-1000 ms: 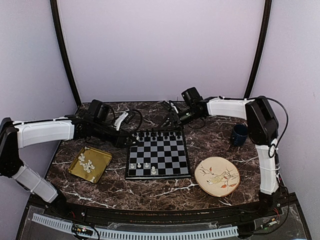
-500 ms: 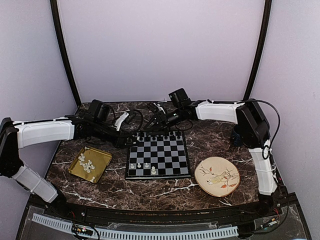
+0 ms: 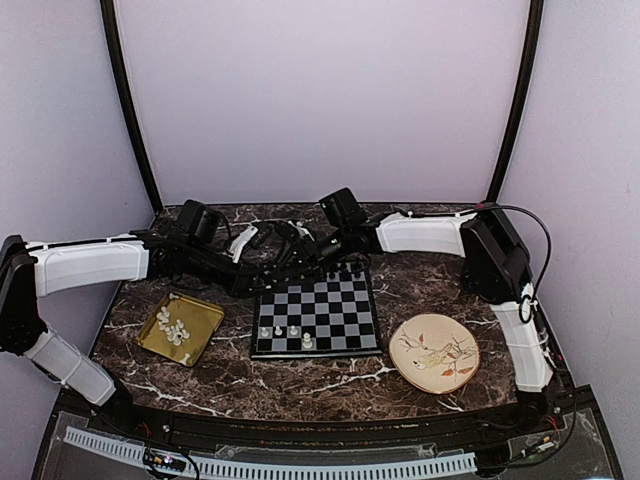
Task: Set up the chess pieces on the board
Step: Pass from the left arm to the right
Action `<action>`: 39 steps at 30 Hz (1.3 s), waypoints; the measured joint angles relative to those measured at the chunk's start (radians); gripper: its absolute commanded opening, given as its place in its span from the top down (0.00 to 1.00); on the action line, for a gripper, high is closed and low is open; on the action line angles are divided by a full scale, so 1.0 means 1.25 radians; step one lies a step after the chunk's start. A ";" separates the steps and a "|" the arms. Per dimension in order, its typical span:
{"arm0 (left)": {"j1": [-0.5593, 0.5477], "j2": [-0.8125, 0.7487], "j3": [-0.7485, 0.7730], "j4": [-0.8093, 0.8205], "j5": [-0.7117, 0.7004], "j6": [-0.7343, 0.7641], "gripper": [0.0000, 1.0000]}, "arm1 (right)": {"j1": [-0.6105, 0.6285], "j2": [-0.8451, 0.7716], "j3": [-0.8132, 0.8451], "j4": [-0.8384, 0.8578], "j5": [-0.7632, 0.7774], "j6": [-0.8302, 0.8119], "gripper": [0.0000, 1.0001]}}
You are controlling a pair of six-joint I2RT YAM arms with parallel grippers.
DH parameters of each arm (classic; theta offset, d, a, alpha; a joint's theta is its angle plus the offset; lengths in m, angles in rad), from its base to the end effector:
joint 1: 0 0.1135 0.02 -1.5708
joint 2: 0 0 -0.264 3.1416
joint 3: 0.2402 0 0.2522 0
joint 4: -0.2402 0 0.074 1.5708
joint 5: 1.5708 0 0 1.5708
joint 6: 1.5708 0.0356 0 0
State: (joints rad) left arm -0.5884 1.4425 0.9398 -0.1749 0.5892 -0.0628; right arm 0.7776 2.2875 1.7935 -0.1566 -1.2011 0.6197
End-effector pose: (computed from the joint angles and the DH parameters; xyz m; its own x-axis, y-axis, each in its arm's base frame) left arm 0.2473 -0.1888 0.2449 -0.5720 0.3190 -0.7557 0.7872 0.4722 -0.3966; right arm 0.3378 0.3791 0.1966 -0.8057 -0.4987 -0.3198 -0.3861 0.0327 0.9219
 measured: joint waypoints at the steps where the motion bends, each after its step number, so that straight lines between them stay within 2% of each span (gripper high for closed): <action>1: 0.000 0.000 0.000 0.000 -0.001 0.000 0.88 | 0.002 0.001 0.000 0.001 -0.001 0.004 0.60; 17: -0.001 0.007 0.005 -0.018 -0.015 0.000 0.88 | 0.010 0.006 0.001 0.012 -0.005 0.009 0.94; 19: -0.001 0.008 0.006 -0.023 -0.019 0.000 0.85 | 0.010 0.007 0.001 0.013 -0.002 0.012 0.97; 24: -0.003 0.010 0.009 -0.029 -0.033 0.000 0.78 | 0.010 0.008 0.001 0.014 0.007 0.005 1.00; 26: -0.003 0.012 0.014 -0.036 -0.045 0.002 0.68 | 0.010 0.008 0.002 0.010 0.012 -0.005 1.00; 28: -0.004 0.015 0.018 -0.038 -0.058 0.005 0.64 | 0.010 0.008 0.011 -0.009 0.019 -0.032 1.00; 35: -0.004 0.016 0.018 -0.046 -0.101 0.012 0.55 | 0.013 0.007 0.070 -0.139 0.086 -0.199 1.00; 39: -0.003 -0.005 0.017 -0.047 -0.121 0.024 0.52 | 0.005 -0.014 0.031 -0.184 0.150 -0.295 1.00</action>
State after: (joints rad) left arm -0.5919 1.4361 0.9615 -0.2337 0.4377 -0.0322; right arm 0.7834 2.2696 1.8320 -0.3870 -1.0134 0.2504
